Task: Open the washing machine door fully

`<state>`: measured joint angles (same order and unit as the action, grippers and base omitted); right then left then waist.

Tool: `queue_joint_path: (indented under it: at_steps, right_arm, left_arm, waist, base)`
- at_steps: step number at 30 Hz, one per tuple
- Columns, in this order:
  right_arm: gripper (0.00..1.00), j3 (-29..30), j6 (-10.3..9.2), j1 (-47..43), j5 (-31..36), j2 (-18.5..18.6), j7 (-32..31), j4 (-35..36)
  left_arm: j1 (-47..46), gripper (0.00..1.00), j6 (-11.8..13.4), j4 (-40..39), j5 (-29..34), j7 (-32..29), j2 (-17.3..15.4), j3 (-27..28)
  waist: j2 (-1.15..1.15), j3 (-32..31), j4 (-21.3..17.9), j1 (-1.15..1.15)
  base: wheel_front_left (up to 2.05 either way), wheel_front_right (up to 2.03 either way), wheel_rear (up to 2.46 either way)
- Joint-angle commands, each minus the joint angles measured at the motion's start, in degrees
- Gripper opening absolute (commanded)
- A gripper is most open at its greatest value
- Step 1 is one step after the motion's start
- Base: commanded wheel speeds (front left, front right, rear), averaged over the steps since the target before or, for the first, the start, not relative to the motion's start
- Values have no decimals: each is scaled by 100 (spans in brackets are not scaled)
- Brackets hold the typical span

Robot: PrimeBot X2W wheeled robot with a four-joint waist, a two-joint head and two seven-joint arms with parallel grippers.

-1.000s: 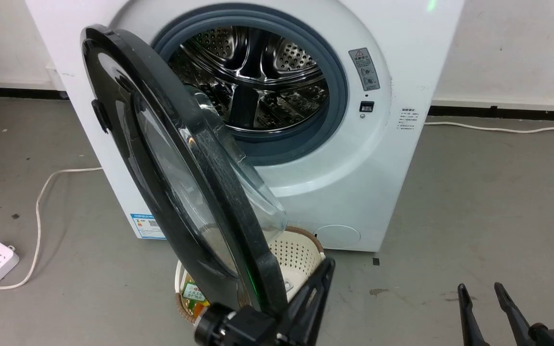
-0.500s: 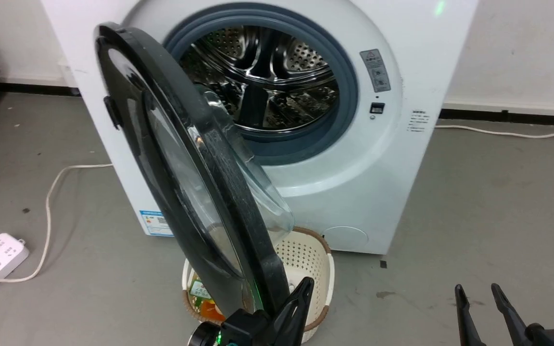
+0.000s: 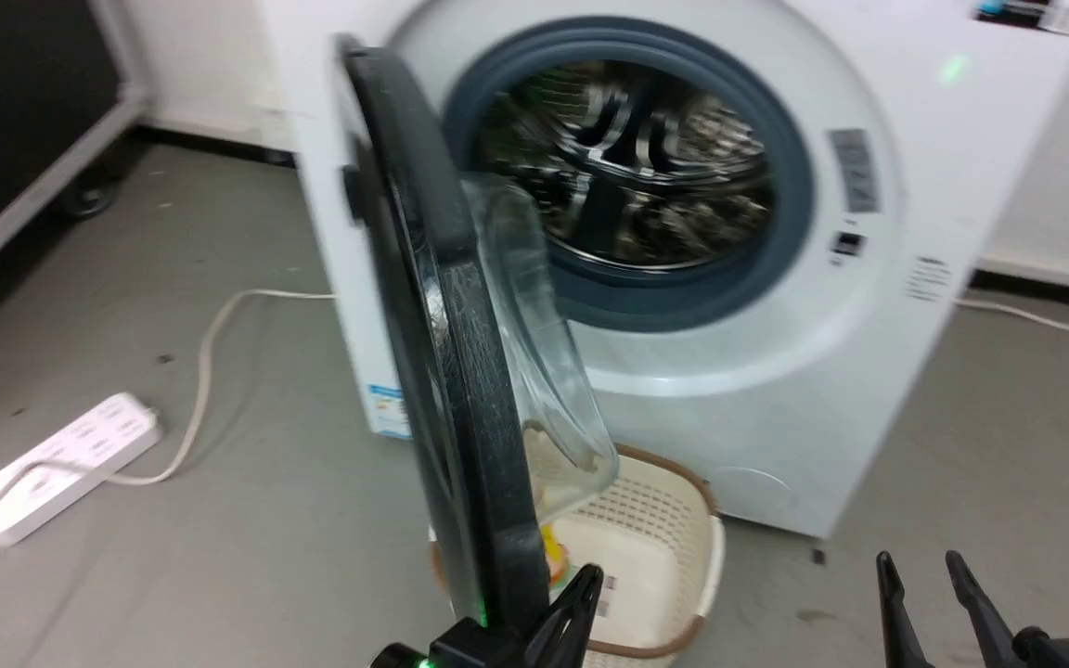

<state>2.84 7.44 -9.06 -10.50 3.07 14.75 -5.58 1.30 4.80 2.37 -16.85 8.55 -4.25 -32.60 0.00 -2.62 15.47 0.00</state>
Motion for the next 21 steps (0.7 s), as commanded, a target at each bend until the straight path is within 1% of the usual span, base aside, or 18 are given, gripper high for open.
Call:
queue_joint_path:
  at_steps: [1,5,9,21]
  right_arm:
    - [100,-12,5,-16,-37,-19,25,-23]
    - [100,-31,5,-12,-103,-19,25,-54]
    - [100,-66,5,-15,-132,-19,25,-81]
    - [100,-538,5,534,147,-19,25,-340]
  left_arm:
    - [70,0,27,44,-15,-37,-86,58]
    - [154,0,36,29,-24,-78,-119,3]
    - [189,0,108,-37,-36,-61,-188,77]
    - [313,0,674,-446,-196,295,-462,944]
  waist:
    - [0,-88,324,0]
    - [0,-153,758,0]
    - [0,-184,1135,0]
    - [0,239,1464,0]
  base:
    - [0,0,0]
    - [0,0,0]
    - [0,0,0]
    - [0,0,0]
